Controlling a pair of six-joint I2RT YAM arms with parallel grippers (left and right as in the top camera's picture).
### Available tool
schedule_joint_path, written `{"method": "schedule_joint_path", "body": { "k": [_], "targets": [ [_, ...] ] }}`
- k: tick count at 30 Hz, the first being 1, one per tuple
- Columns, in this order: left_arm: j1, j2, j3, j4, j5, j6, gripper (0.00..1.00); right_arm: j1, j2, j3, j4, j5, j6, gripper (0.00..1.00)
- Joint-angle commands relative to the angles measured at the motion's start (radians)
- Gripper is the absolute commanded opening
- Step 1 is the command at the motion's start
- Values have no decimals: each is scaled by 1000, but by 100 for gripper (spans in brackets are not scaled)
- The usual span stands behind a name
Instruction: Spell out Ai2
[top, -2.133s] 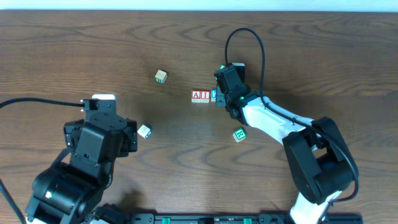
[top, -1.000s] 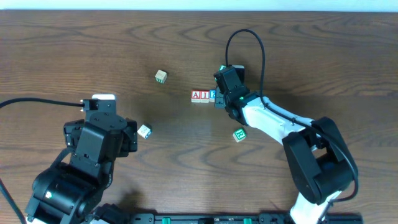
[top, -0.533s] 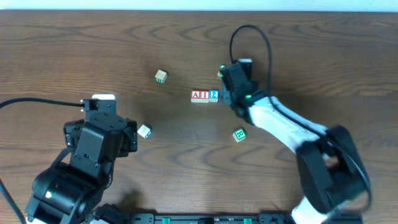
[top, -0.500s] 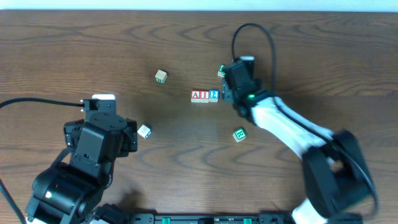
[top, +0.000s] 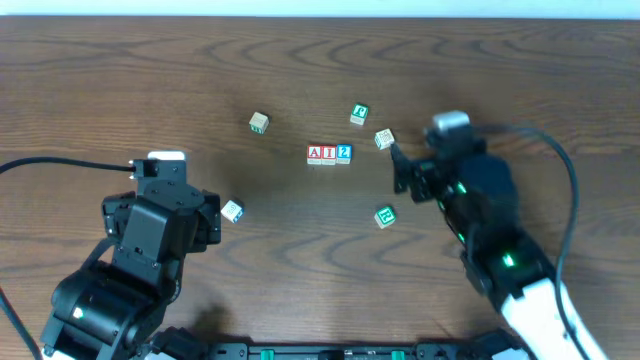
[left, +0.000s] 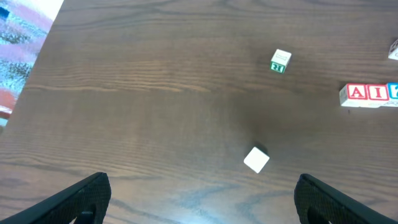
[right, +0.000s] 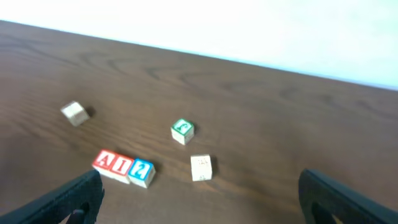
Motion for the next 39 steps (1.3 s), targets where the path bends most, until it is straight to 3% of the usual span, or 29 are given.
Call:
{"method": "schedule_joint_path", "body": {
  "k": [1, 11, 16, 21, 26, 31, 39],
  "targets": [
    [2, -1, 9, -1, -17, -4, 95, -76, -122, -119, 87, -168, -92, 99],
    [2, -1, 9, -1, -17, -4, 95, -307, -481, -374, 162, -345, -185, 99],
    [2, -1, 9, -1, -17, -4, 96, -346, -512, -460, 189, -339, -185, 99],
    [2, -1, 9, -1, -18, -4, 95, -357, -531, -574, 332, -337, -154, 99],
    [2, -1, 9, -1, -18, -4, 95, -380, -533, -623, 348, -235, -155, 99],
    [2, -1, 9, -1, -17, -4, 96, -418, -537, -623, 301, -219, -140, 99],
    [2, -1, 9, -1, -17, -4, 95, -443, -651, -623, 48, -200, -139, 99]
  ]
}}
